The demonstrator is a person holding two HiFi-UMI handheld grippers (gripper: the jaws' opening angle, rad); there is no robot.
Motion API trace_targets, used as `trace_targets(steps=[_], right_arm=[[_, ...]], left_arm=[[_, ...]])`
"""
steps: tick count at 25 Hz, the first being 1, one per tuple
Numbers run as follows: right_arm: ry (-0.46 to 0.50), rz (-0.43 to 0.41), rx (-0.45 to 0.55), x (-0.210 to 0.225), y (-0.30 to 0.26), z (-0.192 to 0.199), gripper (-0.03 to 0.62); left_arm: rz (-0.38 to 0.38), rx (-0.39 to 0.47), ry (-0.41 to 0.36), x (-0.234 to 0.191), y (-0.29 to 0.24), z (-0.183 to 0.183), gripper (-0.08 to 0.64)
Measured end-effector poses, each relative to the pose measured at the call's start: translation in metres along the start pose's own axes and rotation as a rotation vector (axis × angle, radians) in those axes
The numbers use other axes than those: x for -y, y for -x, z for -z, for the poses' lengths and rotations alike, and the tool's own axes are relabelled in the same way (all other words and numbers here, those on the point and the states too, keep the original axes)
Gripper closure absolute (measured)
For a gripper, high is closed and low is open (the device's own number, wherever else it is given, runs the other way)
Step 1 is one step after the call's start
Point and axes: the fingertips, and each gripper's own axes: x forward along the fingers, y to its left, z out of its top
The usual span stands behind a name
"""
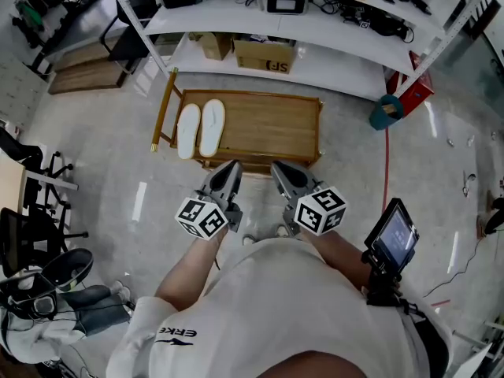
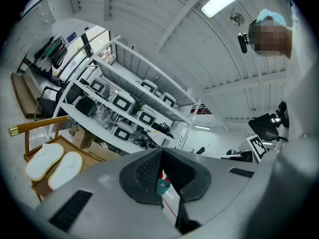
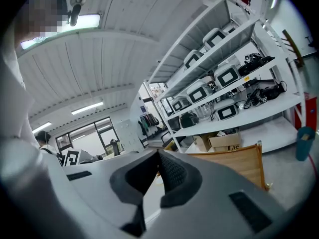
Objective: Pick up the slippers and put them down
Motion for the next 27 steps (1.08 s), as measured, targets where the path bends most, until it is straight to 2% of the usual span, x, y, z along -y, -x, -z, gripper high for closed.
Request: trace_targets(steps=[11, 27], right_arm=[[-0.001, 0.014, 0.002, -0.023, 0.002, 0.010, 0.586], [-0.007, 0.064, 0.001, -0.019, 0.019, 0.024, 0.586]], left_arm=[[0.025, -0.010, -0.011, 0.003, 0.020, -0.004, 0.557], [0.061, -0.035, 0.017, 0.015, 0.017, 0.010, 0.557]])
